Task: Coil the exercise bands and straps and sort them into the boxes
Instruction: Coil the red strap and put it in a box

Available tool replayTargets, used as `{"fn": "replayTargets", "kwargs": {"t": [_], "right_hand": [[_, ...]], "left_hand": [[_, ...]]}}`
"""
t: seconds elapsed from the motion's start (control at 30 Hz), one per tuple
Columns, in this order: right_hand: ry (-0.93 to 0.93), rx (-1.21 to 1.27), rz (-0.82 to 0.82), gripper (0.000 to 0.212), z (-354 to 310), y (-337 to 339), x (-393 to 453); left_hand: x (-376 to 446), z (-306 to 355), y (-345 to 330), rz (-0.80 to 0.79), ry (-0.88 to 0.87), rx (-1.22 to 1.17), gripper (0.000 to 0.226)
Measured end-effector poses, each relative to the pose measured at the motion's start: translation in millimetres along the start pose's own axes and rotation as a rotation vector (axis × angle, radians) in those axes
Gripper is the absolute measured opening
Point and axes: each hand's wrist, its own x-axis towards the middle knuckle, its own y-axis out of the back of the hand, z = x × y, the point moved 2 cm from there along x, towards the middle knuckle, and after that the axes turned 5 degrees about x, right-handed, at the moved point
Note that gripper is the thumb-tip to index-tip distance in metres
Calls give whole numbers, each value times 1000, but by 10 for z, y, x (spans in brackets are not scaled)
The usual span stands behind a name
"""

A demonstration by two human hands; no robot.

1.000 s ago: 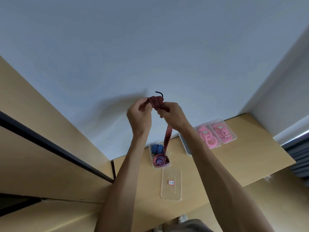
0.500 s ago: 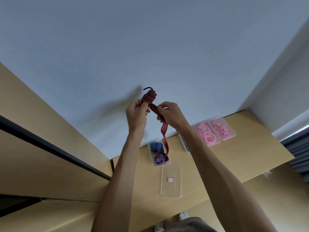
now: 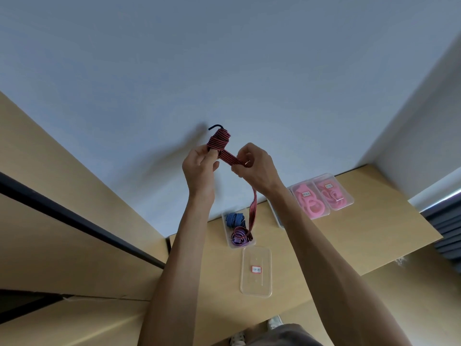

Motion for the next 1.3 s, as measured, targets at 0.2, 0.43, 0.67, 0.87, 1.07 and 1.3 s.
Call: {"fn": "replayTargets", "kwargs": {"t": [0.2, 0.43, 0.67, 0.87, 1.07, 1.3], "right_hand": [[0, -188, -251, 45, -35, 35, -24], [85, -516, -95, 32, -92, 52, 9], [11, -372, -197, 32, -110, 287, 57], [-155, 361, -398, 23, -113, 371, 46], [-192, 518, -390, 16, -51, 251, 89], [-204, 305, -185, 25, 15, 8, 47]], "left_hand": [[-43, -116, 32, 116, -259, 351, 5], [-91, -180, -8, -191, -540, 958, 18], [-86, -58, 31, -645, -276, 844, 34], [-108, 131, 95, -763, -148, 359, 16], [-151, 138, -28, -592, -30, -9, 17], [-150, 50, -96, -166, -62, 119, 17]]}}
